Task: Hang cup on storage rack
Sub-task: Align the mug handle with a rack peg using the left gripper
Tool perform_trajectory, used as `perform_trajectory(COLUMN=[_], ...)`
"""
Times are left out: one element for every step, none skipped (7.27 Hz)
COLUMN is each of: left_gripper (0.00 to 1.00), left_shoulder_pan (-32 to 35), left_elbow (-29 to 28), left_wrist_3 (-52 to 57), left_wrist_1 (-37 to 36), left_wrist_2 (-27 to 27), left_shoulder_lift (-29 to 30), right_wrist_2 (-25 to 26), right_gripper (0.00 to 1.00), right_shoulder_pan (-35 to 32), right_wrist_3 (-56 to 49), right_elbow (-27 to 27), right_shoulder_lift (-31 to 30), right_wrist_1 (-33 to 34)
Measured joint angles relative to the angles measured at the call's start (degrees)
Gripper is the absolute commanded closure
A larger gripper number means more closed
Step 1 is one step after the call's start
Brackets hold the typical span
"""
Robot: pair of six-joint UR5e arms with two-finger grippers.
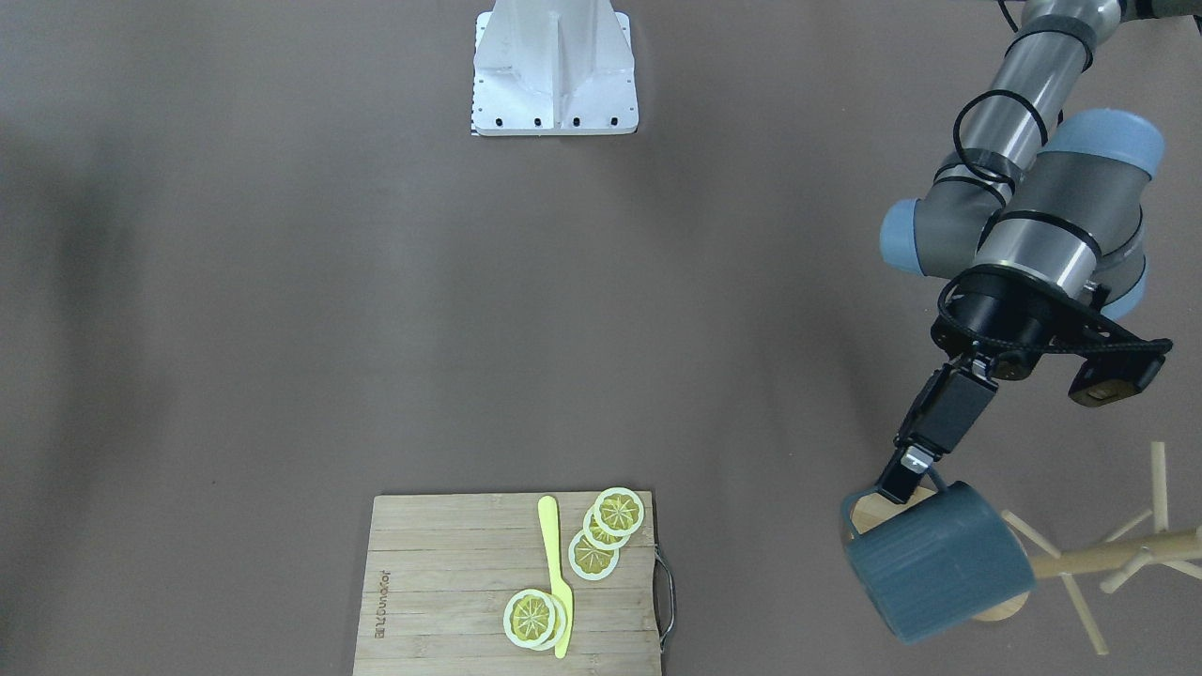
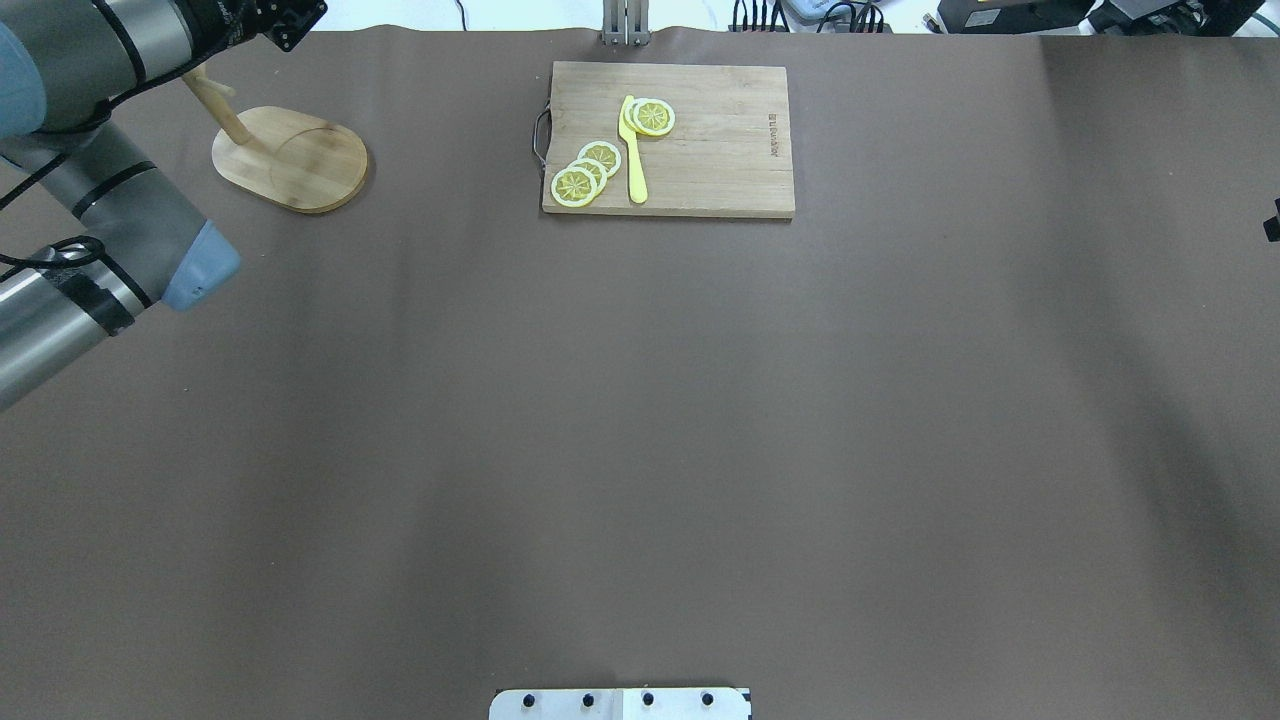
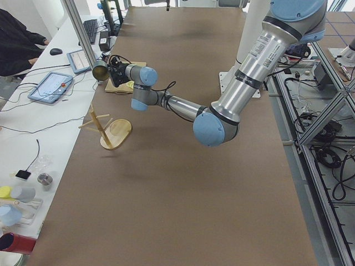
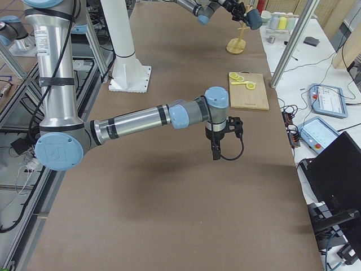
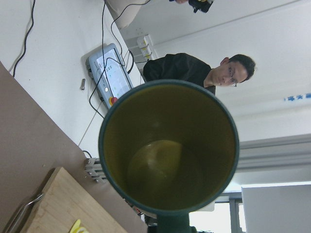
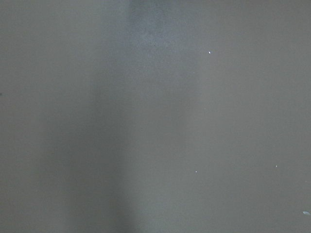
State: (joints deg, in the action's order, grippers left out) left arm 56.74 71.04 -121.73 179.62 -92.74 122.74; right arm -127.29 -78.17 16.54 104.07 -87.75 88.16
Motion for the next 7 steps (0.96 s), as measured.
perform_trajectory(left_gripper=[1.00,1.00,1.00,1.00,1.00,1.00,1.00], left_shoulder_pan=[0.02,0.04,0.04,0.06,0.10,0.11,0.12], left_elbow=[-2.02,-3.23,-4.26,-5.31,-6.12,-6.56,-6.80], left_wrist_3=[-3.46,-6.77,-9.96,-12.77,-14.83,-16.36,-17.45], left_wrist_1=[2.60,3.77,4.41,4.93,5.19,5.46,5.88], left_wrist_2=[2.76,5.35,7.47,8.73,9.24,9.40,9.42], left_shoulder_lift=[0.05,0.09,0.10,0.08,0.00,-0.16,-0.42], right_wrist_2=[0.02,0.03,0.03,0.03,0.03,0.03,0.03], right_gripper=[0.00,0.00,0.00,0.00,0.00,0.00,0.00], right_shoulder_pan=[-0.02,-0.04,-0.08,-0.09,-0.09,-0.11,-0.11], right_wrist_3=[-0.01,-0.01,-0.01,-0.01,-0.01,-0.01,-0.01], right_elbow=[0.14,0.32,0.56,0.77,0.89,0.92,0.95], right_shoulder_lift=[0.06,0.16,0.22,0.20,0.16,0.14,0.14], right_wrist_1=[0.00,0.00,0.01,0.05,0.07,0.08,0.08])
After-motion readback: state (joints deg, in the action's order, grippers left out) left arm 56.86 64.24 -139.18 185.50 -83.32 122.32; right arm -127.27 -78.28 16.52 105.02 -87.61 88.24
